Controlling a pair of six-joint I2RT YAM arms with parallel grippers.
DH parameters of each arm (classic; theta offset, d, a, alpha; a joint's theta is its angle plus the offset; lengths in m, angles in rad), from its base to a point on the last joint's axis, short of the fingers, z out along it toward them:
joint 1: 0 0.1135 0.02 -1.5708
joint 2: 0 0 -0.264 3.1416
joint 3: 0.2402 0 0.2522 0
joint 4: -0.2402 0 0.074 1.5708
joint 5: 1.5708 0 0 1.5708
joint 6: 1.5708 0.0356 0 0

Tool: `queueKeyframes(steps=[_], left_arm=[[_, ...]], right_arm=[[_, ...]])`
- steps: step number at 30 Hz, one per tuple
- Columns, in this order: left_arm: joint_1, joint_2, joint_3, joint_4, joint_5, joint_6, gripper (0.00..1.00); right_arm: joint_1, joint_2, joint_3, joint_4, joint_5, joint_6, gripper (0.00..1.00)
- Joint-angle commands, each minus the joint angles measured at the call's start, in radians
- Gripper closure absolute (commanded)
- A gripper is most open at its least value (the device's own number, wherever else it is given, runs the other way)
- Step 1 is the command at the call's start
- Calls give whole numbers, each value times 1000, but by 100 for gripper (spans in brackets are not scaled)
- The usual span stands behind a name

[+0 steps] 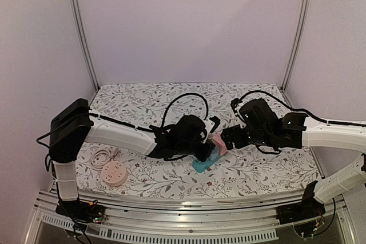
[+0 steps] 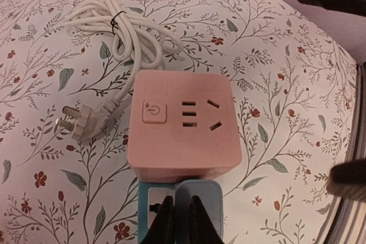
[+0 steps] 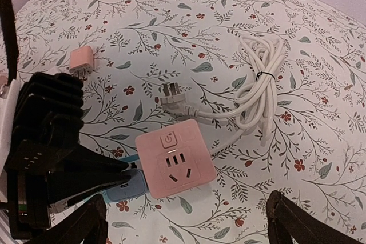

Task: Insert the plug

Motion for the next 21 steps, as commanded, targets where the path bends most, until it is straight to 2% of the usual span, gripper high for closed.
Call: queueKeyframes(steps=[1, 4, 11, 17, 21], left_arm=[[11, 37, -17, -37, -1, -13, 96], [12, 43, -35, -30, 9, -23, 98], [11, 63, -63, -9, 24, -39, 95], [3, 53, -95, -10, 1, -41, 85], [-9, 76, -92, -34, -23, -34, 82]], right_arm=[[-10, 2, 4, -3, 1, -9, 5], [-13, 7, 3, -3, 1, -7, 5], [-20, 23, 5, 7, 5, -3, 5], [-24, 45, 8, 9, 4, 0, 4], [-27, 50, 4, 15, -1, 2, 4]])
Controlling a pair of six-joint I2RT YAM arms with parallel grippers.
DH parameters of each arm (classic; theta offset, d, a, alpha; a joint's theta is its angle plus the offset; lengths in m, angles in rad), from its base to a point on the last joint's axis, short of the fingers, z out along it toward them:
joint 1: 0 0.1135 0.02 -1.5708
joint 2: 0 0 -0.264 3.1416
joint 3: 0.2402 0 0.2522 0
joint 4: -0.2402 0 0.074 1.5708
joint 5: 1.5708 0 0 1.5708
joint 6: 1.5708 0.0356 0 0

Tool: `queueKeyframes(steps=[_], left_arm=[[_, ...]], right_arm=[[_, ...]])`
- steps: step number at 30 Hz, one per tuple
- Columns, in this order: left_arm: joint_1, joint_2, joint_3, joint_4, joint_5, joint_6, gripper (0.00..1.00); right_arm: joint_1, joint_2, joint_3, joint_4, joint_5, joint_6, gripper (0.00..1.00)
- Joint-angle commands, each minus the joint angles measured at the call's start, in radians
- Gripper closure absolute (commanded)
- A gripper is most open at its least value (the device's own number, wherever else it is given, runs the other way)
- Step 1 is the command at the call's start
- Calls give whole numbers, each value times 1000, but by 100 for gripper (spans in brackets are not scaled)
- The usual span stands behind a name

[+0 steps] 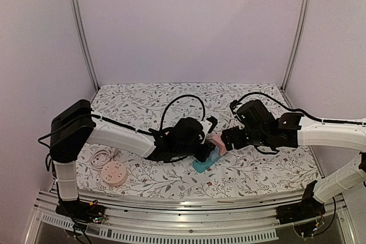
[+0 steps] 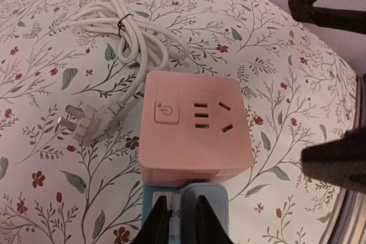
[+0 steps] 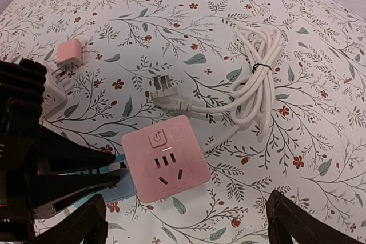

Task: Insert the plug

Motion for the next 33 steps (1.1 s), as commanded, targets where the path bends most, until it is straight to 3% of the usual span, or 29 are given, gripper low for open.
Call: queueKeyframes(steps=[1, 7, 13, 23, 29, 33], left_arm=[[-12, 78, -38, -135, -20, 10, 82], [-12, 108, -2, -179, -62, 5, 83], [-12, 17, -7, -176, -45, 31, 79], [-11, -191, -68, -183, -20, 71, 55], [-2, -315, -184, -146, -69, 56, 36], [5, -357, -226, -141, -100, 56, 30]], right_arm=[[-9, 11, 4, 16, -2, 2, 5], [-11, 23, 8, 17, -5, 3, 5], [-11, 27, 16, 14, 2, -12, 2], [-31, 117, 109, -56, -105, -96, 1], [-90, 227, 224, -130, -178, -160, 1], [-115, 306, 277, -172, -223, -194, 1]])
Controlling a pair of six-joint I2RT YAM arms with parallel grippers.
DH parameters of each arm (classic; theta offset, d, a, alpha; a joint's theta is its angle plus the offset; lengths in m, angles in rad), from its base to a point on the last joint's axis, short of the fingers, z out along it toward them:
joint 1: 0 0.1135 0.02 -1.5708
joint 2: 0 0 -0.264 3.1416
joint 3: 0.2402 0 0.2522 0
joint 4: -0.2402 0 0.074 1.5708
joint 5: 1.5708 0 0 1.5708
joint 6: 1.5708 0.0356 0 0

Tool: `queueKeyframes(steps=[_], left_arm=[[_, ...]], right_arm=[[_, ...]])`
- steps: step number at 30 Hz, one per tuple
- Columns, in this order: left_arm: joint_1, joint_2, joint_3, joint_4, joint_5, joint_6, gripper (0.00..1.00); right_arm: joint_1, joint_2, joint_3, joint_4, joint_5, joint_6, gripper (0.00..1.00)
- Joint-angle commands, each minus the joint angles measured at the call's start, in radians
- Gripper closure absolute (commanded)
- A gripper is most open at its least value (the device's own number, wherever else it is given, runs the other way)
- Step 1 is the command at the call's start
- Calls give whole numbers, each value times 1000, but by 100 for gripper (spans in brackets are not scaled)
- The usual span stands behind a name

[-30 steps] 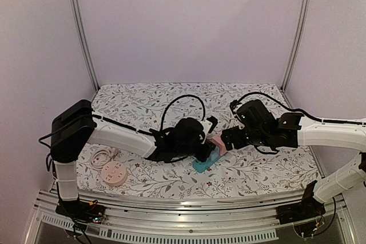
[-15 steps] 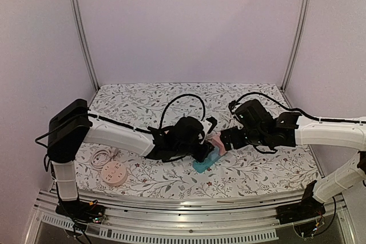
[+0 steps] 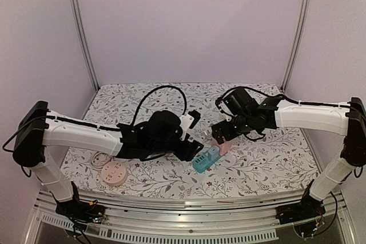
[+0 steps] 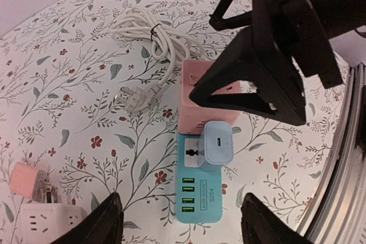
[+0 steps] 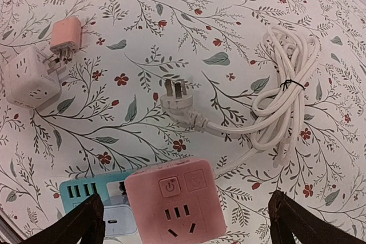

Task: Insert the plug

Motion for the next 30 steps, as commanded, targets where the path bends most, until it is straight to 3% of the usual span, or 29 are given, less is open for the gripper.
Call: queueKeyframes(steps=[1, 9, 19, 30], left_arm=[[10, -34, -54, 4, -44, 4, 28], [20, -50, -74, 16, -61, 3, 26], [31, -52, -86, 25, -62, 3, 26], [34, -55, -98, 33, -75, 4, 27]], right_arm=[[-26, 75, 55, -80, -71, -58, 1], [-29, 180, 103, -113, -83, -73, 4], [-29, 203, 98, -126, -73, -63, 38], [-107, 118, -10, -191, 131, 34, 39]])
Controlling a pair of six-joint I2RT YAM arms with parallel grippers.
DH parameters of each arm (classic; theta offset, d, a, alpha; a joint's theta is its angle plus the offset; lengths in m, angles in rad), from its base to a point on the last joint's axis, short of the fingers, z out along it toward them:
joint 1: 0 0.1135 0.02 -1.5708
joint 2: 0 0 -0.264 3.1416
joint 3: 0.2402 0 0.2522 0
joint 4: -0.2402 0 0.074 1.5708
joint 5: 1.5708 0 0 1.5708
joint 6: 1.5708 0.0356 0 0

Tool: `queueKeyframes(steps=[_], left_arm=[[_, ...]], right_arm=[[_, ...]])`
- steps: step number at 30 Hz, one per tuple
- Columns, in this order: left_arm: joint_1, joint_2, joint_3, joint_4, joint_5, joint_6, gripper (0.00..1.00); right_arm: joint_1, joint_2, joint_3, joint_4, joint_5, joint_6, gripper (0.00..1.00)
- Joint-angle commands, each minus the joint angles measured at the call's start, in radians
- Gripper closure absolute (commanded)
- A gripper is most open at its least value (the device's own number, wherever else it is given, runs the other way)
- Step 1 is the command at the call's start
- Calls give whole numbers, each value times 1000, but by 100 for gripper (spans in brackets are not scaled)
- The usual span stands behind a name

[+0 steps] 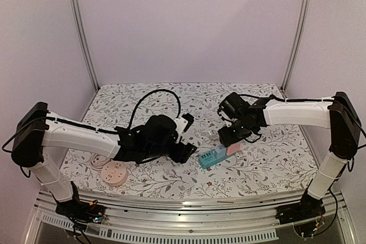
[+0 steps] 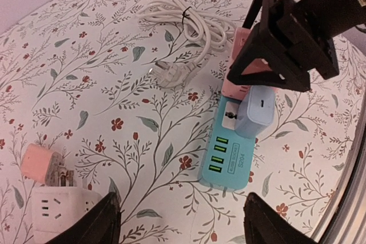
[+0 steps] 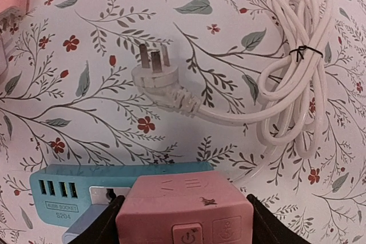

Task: Insert the plug

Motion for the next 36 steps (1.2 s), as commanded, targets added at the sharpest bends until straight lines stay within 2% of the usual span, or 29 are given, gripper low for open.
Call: queueKeyframes(steps=[1, 10, 15, 20, 23, 27, 32, 36], left_arm=[[17, -31, -21, 22, -20, 3, 27], [33, -41, -38, 24, -60, -1, 27], [54, -61, -59, 13, -120, -16, 26], [86, -95, -91, -2, -191, -58, 18], [87, -120, -113, -19, -265, -81, 13], [86, -151, -129, -133, -365, -148, 11], [92, -210, -146, -311, -493, -309, 9], [124, -240, -122, -525, -609, -478, 1]], right_arm=[[-81, -56, -90, -96, 165, 49, 39], [-294, -133, -203, -115, 247, 136, 38], [-349, -170, -216, -136, 289, 176, 36], [-360, -214, -232, -140, 274, 199, 29], [-359, -250, -232, -128, 236, 185, 19], [-360, -318, -238, -92, 173, 148, 1], [-359, -377, -246, -54, 133, 133, 1], [-348, -431, -267, -15, 99, 126, 1]])
